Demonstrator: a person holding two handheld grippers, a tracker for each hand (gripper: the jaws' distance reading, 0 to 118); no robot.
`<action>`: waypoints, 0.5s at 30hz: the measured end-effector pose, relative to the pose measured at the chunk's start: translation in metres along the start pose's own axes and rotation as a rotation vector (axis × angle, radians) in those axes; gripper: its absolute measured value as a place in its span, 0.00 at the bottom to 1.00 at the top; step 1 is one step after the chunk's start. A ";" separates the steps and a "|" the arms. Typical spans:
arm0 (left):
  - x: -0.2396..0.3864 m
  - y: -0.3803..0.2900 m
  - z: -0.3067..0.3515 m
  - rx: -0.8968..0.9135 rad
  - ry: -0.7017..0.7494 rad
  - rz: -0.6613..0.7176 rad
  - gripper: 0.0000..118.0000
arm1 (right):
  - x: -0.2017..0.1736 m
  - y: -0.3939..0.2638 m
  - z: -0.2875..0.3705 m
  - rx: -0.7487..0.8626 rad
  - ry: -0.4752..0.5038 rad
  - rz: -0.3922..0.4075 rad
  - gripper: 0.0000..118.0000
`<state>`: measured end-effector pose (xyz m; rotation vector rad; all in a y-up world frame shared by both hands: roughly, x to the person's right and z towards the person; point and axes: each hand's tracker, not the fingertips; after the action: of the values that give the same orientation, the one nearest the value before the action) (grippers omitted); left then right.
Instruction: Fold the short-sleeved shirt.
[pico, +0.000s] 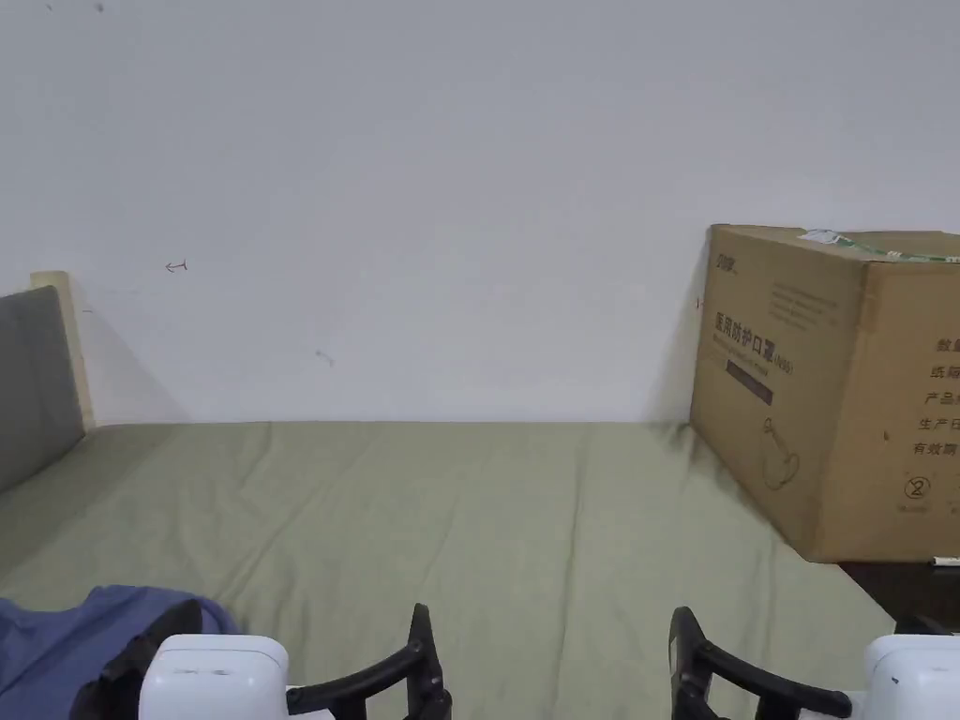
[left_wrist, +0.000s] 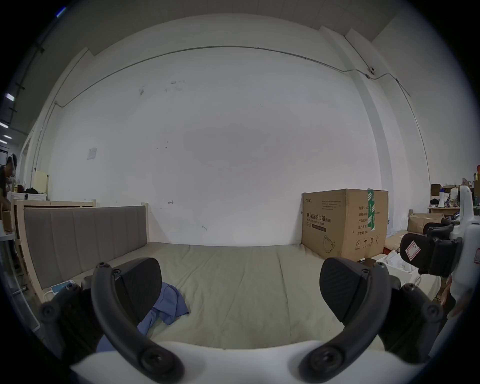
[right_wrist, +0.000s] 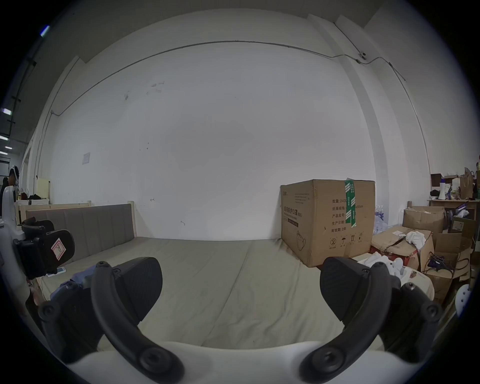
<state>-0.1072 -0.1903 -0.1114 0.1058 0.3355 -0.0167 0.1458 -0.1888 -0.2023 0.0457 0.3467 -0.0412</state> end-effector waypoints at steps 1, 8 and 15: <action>0.000 0.000 0.000 0.000 0.000 0.001 1.00 | 0.000 0.000 0.000 0.001 -0.002 0.001 1.00; -0.001 0.001 -0.002 -0.001 0.001 0.005 1.00 | -0.002 0.000 -0.001 0.001 0.002 -0.001 1.00; 0.004 0.004 -0.005 0.013 0.031 -0.053 1.00 | 0.001 0.003 -0.007 -0.018 0.014 -0.039 1.00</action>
<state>-0.1052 -0.1857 -0.1173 0.1099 0.3695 -0.0697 0.1447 -0.1853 -0.2089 0.0214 0.3615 -0.0759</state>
